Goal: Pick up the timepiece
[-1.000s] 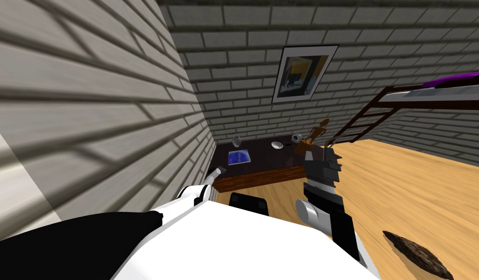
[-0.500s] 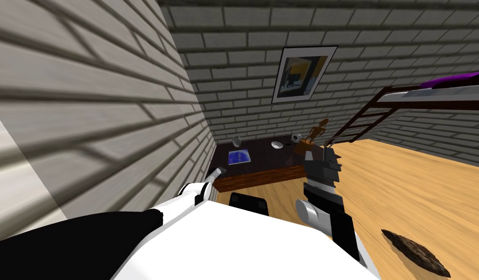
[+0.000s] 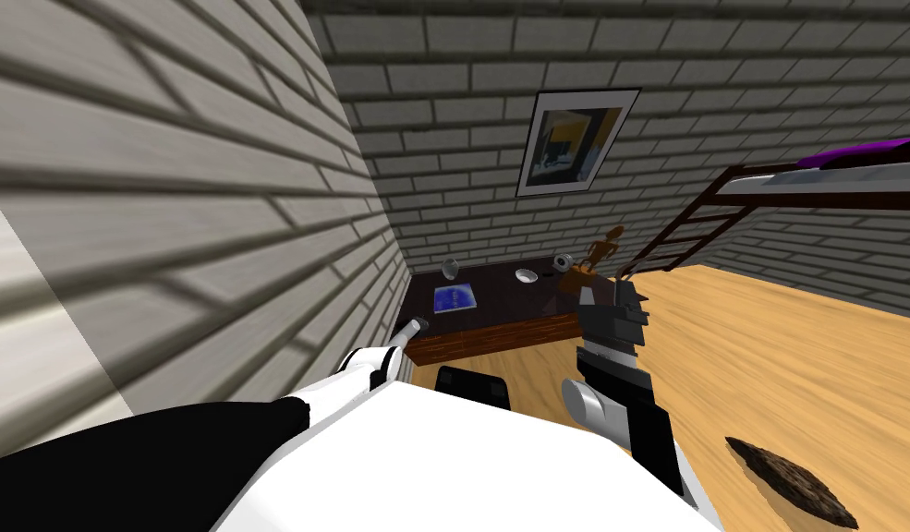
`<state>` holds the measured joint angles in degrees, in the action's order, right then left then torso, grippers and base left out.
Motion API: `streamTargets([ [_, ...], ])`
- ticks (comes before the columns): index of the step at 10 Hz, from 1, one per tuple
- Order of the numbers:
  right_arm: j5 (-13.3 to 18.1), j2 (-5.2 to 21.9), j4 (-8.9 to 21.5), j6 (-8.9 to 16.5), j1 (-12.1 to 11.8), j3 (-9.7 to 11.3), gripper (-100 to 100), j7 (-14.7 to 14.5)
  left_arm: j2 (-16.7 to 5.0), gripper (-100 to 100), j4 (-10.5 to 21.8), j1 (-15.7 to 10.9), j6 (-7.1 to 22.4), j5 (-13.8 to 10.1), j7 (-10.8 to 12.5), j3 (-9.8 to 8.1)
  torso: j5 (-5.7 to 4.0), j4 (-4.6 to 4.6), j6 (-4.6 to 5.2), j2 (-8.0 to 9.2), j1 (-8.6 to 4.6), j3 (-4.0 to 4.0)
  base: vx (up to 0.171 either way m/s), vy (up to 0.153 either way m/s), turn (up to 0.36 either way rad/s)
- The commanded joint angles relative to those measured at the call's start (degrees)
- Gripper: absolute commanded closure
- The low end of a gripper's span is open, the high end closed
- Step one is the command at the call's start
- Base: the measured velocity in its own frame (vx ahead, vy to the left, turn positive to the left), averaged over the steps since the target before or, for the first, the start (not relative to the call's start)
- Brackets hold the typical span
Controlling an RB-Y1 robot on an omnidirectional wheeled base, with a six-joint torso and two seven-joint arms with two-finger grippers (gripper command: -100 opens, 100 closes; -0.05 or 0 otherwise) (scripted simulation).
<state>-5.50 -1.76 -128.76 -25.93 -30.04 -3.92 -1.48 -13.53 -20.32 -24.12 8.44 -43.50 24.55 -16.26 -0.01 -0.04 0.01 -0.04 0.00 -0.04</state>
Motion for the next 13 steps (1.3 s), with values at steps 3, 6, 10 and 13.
streamTargets([
  [3, 0.00, 0.00, 0.00, 0.00, 0.00, 0.00, 0, 0.00, 0.47, 100, -2.94, 2.07, 1.60, 1.04, 1.23, -0.23, 0.02, -0.05, -0.02, -0.05, -0.04, -0.05, 0.019, -0.008, 0.009],
  [6, 0.00, 0.00, 0.00, 0.00, 0.00, 0.00, 0, 0.00, 0.89, 100, -6.90, 4.41, 3.32, 2.67, 2.58, -0.42, 0.19, -0.23, 0.03, -0.13, -0.02, -0.17, 0.020, -0.011, 0.008],
  [10, 0.00, 0.00, 0.00, 0.00, 0.00, 0.00, 0, 0.00, 1.74, 100, -12.43, 9.08, 6.75, 5.93, 5.28, -0.81, 0.49, -0.57, 0.01, -0.17, 0.09, -0.37, 0.020, -0.014, 0.009],
  [13, 0.00, 0.00, 0.00, 0.00, 0.00, 0.00, 0, 0.00, 1.74, 100, -14.83, 9.08, 6.75, 5.93, 5.28, -0.81, 0.61, -0.75, -0.05, -0.23, 0.22, -0.49, 0.011, -0.006, 0.008],
])
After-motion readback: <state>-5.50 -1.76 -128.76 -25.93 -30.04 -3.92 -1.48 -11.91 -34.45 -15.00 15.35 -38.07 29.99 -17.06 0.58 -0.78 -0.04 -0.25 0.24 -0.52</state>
